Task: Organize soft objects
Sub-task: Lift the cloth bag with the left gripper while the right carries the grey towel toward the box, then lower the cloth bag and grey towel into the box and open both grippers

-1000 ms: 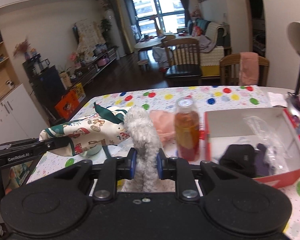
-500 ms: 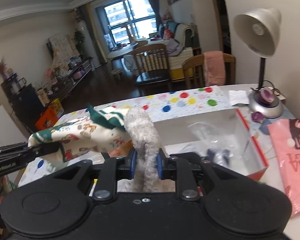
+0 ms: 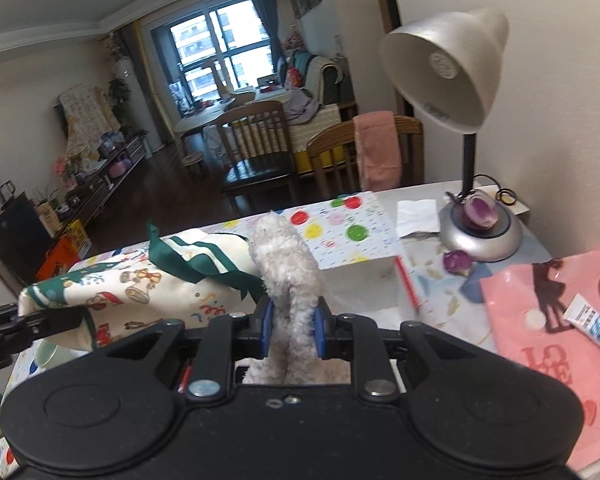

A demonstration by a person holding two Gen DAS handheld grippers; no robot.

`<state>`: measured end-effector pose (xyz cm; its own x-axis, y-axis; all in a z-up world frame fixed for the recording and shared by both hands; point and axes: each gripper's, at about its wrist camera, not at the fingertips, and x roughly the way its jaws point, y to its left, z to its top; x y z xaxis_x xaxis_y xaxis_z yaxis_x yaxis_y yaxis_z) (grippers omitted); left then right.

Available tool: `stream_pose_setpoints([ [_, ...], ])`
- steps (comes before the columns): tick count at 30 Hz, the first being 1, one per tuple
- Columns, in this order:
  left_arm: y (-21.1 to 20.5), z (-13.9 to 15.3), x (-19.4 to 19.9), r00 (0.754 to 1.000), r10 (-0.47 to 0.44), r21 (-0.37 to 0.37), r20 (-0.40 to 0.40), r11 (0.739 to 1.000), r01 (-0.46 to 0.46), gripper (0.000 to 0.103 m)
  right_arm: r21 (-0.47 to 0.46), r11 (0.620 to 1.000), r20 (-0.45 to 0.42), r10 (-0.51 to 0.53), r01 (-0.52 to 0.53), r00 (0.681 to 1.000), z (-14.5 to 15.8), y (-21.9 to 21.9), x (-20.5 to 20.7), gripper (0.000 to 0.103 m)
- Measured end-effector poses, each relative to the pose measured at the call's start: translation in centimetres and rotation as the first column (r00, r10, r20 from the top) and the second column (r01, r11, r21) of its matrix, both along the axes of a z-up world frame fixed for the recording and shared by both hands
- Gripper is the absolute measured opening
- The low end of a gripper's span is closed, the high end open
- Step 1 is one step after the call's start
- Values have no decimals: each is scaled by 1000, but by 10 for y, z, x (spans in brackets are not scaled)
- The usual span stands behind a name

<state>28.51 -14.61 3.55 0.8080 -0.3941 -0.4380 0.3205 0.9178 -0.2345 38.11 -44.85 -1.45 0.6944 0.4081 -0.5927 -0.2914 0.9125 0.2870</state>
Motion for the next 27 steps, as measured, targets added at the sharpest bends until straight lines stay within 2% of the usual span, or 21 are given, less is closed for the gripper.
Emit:
stream_pose_setpoints([
  [5,-18,16,14,999,-24,-10,33,1000,24,16,1,1000,-1,-25,25,1000,-5,-14,15,19],
  [9,-29,12,26,999,-33,-6,24,999,33,16,0,999,-4,-42,42,999,-11,-23,23,19],
  [15,-33,-31,45,998,6,47,-70,999,-3,16,-14,998,-60,-61,60,996,-38,-24,42,19],
  [21,-30,-74,62,984,57,98,-171,994,-41,16,-59,997,-122,-65,58,990,-73,-14,60,19],
  [27,-38,-100,68,971,47,145,-236,989,-12,16,-115,993,-183,-56,35,982,-101,-4,70,20],
])
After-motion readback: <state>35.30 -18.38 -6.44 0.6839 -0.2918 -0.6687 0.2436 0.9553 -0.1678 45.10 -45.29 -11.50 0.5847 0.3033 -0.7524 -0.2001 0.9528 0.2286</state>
